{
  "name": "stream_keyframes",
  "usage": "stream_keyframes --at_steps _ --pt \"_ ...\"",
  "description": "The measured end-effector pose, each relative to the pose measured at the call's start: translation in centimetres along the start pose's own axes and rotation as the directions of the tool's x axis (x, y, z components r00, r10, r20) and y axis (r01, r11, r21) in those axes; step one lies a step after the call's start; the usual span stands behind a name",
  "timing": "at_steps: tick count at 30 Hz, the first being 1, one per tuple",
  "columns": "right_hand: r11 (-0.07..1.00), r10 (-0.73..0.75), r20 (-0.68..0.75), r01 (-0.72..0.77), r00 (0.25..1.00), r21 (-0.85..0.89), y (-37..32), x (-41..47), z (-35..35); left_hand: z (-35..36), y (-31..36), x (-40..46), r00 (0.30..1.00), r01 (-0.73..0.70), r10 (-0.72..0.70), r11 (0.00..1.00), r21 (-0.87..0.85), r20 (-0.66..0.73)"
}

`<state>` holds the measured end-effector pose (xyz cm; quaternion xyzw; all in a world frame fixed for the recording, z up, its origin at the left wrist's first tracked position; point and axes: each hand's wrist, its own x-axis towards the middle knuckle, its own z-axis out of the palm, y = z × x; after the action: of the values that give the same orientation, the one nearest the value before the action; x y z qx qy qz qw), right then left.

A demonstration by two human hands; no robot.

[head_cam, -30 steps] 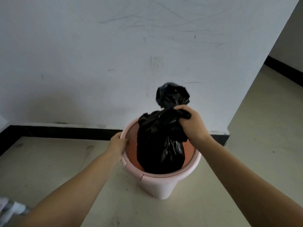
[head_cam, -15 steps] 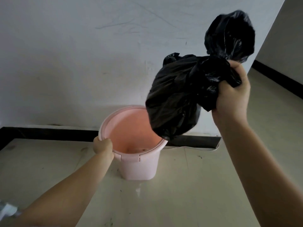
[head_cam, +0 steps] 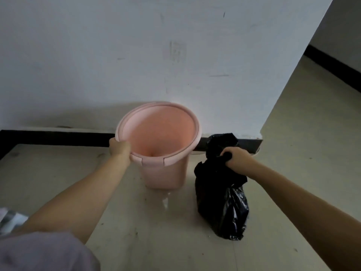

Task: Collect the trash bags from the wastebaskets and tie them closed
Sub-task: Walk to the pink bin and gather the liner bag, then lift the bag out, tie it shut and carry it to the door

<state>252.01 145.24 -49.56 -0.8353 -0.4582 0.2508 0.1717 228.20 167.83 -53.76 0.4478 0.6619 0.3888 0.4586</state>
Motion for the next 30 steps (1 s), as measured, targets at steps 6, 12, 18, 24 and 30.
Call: stream_keyframes --at_steps 6,12,18,24,30 --pt "0.992 -0.044 0.158 0.062 0.986 -0.109 1.0 -1.0 1.4 -0.4 0.5 0.2 0.997 -0.069 0.073 0.97 0.233 -0.01" --pt "0.976 -0.1 0.2 0.136 0.975 -0.172 1.3 -1.5 -0.9 2.1 5.4 -8.7 0.583 -0.807 0.748 0.577 0.122 0.317" --pt "0.936 -0.144 0.278 0.222 0.95 -0.273 0.8 -3.3 -1.2 7.2 2.6 -18.3 0.175 -0.818 0.036 0.562 0.125 0.984" --pt "0.914 -0.164 0.251 0.243 0.954 -0.325 1.3 -5.5 -1.2 7.5 -0.8 -17.5 0.143 -0.972 0.035 0.192 0.134 0.989" --pt "0.953 0.006 0.149 0.04 0.989 -0.302 5.2 -7.0 -4.0 7.7 0.2 -16.6 0.238 -0.823 0.216 0.563 0.079 0.947"
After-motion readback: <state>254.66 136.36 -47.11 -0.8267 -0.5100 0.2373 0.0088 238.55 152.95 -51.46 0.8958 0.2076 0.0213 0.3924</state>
